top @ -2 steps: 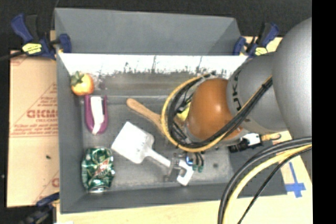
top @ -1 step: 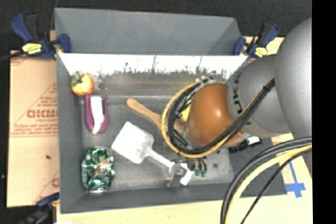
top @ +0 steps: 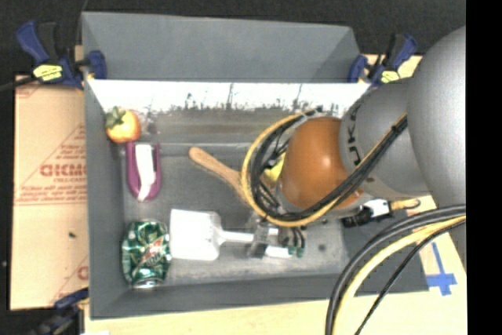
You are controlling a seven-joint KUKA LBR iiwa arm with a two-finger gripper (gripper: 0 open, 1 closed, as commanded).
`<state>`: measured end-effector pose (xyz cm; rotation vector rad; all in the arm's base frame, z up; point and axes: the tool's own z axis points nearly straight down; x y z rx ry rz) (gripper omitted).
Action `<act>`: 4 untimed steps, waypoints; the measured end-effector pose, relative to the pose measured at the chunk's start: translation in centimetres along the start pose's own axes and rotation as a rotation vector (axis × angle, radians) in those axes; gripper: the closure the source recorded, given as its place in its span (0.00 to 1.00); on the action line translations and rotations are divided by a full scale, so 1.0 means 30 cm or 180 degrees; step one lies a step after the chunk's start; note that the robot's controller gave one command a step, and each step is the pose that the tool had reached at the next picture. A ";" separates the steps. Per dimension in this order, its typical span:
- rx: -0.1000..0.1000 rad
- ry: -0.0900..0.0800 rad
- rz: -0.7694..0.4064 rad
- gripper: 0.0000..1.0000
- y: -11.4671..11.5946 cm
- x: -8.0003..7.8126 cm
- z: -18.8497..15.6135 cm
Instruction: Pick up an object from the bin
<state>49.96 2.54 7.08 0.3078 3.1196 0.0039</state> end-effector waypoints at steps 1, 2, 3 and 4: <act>0.0000 0.0000 0.0003 1.00 0.000 0.000 0.000; 0.0002 0.0016 0.0005 1.00 -0.002 0.004 -0.061; 0.0006 0.0031 0.0002 1.00 -0.004 0.007 -0.172; 0.0005 0.0018 -0.0008 1.00 -0.003 0.002 -0.349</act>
Offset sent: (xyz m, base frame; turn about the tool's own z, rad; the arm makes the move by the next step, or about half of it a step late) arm 0.0001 0.0000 0.0458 0.0005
